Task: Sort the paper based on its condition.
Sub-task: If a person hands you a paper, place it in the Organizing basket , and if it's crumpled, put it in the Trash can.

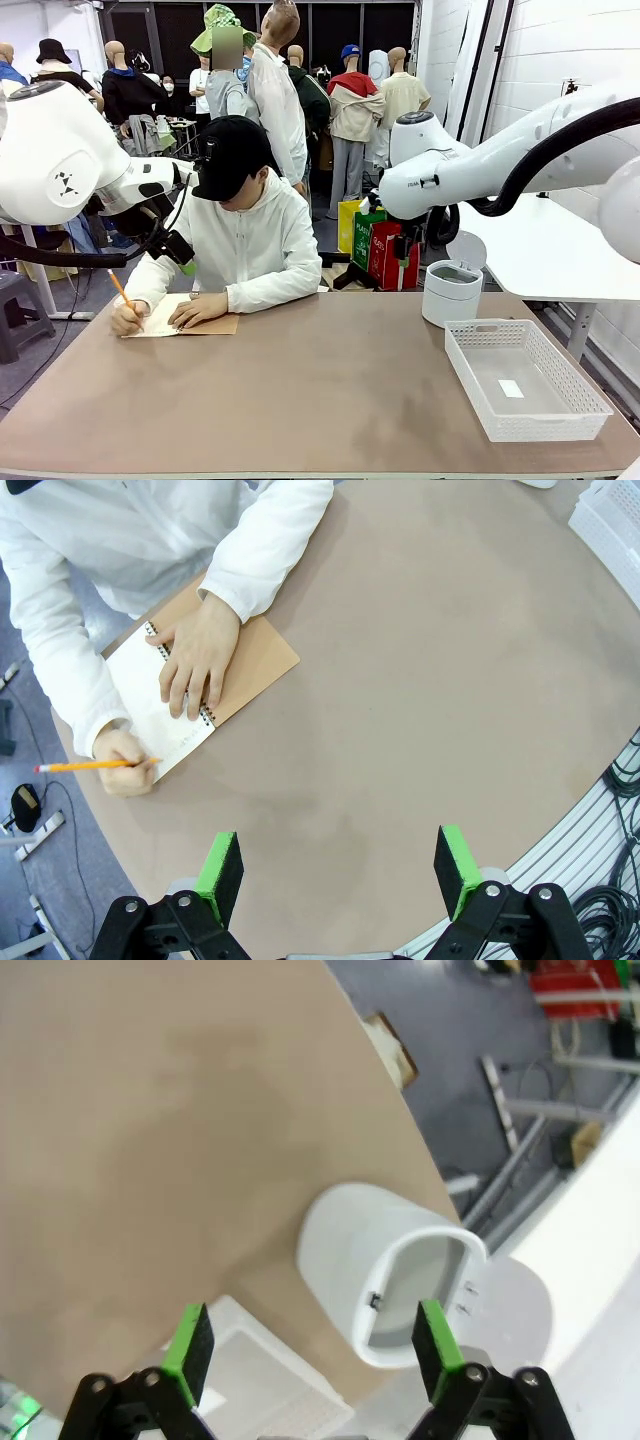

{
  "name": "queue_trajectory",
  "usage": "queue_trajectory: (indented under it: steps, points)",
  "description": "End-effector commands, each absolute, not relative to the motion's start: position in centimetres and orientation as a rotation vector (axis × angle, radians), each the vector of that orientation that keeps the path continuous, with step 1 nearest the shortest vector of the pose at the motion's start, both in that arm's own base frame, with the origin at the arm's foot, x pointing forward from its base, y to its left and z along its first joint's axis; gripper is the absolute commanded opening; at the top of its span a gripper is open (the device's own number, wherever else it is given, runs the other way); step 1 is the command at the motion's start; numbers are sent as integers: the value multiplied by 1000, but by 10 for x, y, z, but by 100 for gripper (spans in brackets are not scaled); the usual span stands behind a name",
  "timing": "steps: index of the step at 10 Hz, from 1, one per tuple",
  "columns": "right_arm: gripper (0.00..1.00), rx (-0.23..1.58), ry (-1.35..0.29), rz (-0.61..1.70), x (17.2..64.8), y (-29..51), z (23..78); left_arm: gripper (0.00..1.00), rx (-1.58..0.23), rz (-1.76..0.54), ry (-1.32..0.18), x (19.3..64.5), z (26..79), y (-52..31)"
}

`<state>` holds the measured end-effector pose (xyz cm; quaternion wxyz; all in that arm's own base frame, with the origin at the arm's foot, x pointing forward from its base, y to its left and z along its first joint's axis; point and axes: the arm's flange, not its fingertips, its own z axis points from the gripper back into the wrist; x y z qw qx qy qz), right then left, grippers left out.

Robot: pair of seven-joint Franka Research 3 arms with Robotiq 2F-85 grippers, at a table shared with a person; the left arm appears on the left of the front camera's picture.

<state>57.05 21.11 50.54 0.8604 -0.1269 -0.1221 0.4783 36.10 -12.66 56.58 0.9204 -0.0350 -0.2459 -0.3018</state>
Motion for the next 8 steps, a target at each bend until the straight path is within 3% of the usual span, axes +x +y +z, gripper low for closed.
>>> queue_trajectory:
  steps: [1, 8]
  points:
    - [100, -143, -319, 1099, 531, 214, 501, 100, -77, -620, -508, 361, 567, -126]
    - [100, 73, -607, 1240, 437, 211, 529, 100, -77, -620, -508, 361, 567, -126]
